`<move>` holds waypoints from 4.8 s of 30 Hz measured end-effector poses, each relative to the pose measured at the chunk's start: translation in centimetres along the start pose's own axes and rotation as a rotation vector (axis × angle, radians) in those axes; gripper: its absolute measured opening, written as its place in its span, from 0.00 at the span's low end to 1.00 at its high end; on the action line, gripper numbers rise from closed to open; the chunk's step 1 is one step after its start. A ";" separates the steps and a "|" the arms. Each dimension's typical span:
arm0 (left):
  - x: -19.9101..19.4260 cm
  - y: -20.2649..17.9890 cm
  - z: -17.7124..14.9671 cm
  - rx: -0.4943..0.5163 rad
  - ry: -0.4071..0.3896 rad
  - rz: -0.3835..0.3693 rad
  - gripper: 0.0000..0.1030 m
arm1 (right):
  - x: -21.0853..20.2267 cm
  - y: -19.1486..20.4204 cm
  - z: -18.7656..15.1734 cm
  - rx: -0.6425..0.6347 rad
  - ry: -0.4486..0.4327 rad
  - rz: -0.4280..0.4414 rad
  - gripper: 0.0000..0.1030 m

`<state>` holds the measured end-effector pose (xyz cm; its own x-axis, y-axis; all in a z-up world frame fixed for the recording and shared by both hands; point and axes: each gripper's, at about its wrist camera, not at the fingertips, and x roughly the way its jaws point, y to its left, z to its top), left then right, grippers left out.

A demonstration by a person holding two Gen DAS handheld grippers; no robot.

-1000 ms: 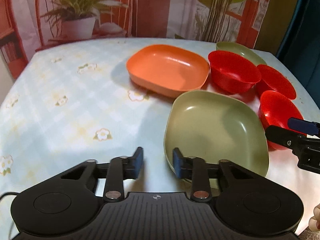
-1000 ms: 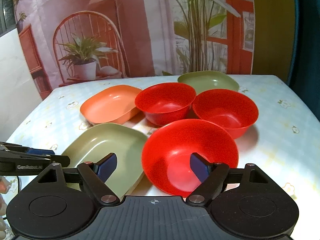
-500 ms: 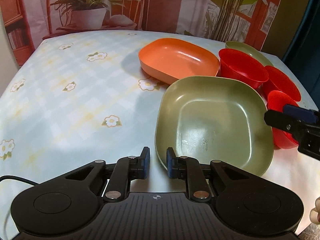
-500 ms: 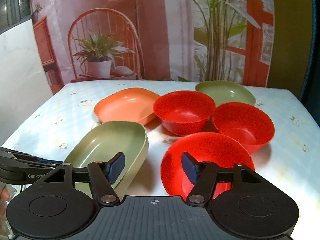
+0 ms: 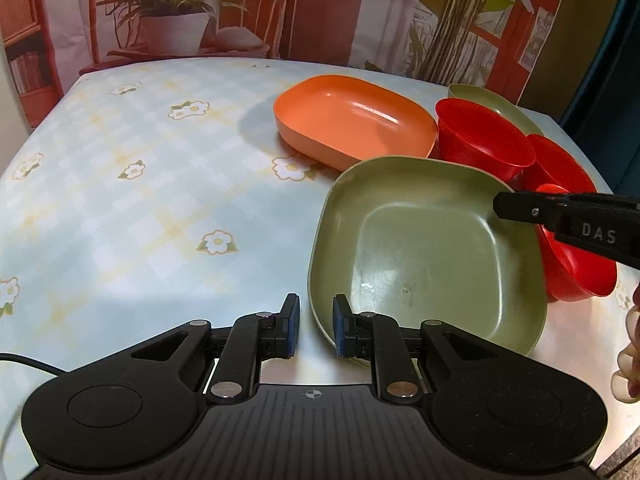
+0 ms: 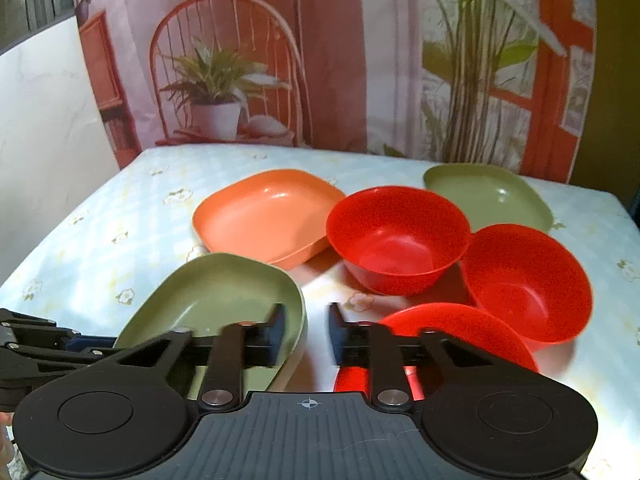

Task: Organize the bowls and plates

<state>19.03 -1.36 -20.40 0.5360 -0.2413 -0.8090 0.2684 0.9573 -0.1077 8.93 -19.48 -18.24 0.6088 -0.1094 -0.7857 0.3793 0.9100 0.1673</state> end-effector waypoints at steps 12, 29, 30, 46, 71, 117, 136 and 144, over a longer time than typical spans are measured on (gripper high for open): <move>-0.5 0.4 0.7 -0.064 -0.022 -0.054 0.18 | -0.1 -1.0 -0.4 0.048 0.026 0.049 0.05; -2.6 -0.4 3.6 -0.005 -0.103 -0.048 0.18 | -1.0 -2.3 0.7 0.139 -0.017 0.078 0.05; -2.6 -0.5 3.7 0.000 -0.106 -0.048 0.18 | -1.0 -2.4 0.8 0.142 -0.019 0.078 0.05; -2.7 -0.6 5.3 0.037 -0.110 -0.061 0.18 | -0.7 -3.1 1.4 0.211 -0.033 0.077 0.05; 0.3 3.1 12.3 0.002 -0.160 -0.007 0.19 | 6.2 -2.7 8.4 0.189 -0.016 0.137 0.05; 4.0 -1.2 16.3 0.068 -0.148 -0.008 0.33 | 6.9 -8.5 11.4 0.128 0.004 -0.040 0.17; 4.5 -8.9 17.0 0.124 -0.151 -0.043 0.33 | 2.2 -16.6 9.6 0.152 -0.039 -0.108 0.17; 5.8 -11.8 17.9 0.136 -0.140 -0.057 0.33 | 1.3 -20.3 8.9 0.174 -0.050 -0.127 0.17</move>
<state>33.28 -16.90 -13.44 0.6202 -0.3235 -0.7146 0.4021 0.9133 -0.0644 8.23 -41.61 -17.31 0.5806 -0.2429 -0.7771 0.5674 0.8052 0.1723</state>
